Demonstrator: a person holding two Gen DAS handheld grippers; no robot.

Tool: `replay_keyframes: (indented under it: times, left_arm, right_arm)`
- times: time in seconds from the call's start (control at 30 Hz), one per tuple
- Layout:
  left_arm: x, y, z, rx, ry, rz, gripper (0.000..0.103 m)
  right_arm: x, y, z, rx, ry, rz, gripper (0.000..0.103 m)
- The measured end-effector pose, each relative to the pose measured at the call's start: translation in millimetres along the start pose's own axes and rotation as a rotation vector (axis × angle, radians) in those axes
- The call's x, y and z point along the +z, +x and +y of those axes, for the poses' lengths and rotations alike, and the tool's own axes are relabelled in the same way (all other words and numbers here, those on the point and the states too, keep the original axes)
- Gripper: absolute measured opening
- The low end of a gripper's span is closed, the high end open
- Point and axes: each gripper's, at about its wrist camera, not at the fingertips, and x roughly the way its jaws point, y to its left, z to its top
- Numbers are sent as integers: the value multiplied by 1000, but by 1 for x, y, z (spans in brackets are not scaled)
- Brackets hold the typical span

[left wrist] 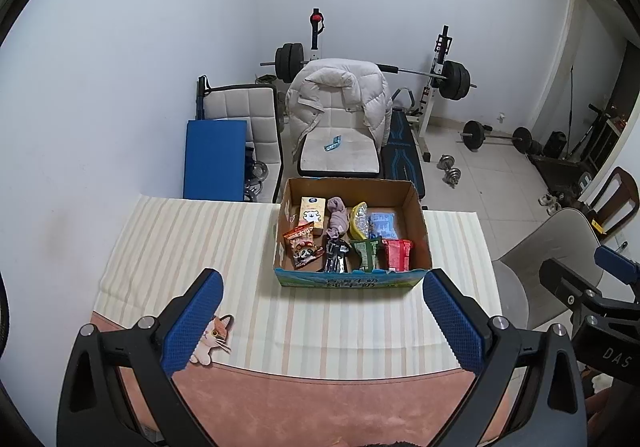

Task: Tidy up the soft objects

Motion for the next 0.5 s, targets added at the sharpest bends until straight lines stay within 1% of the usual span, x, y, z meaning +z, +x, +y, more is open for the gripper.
replay_keyframes:
  times: [0.5]
  left_arm:
    - [0,0,-1,-2,0,-3,103]
  right_arm:
    - [0,2,-6,-2,-3,-13,103]
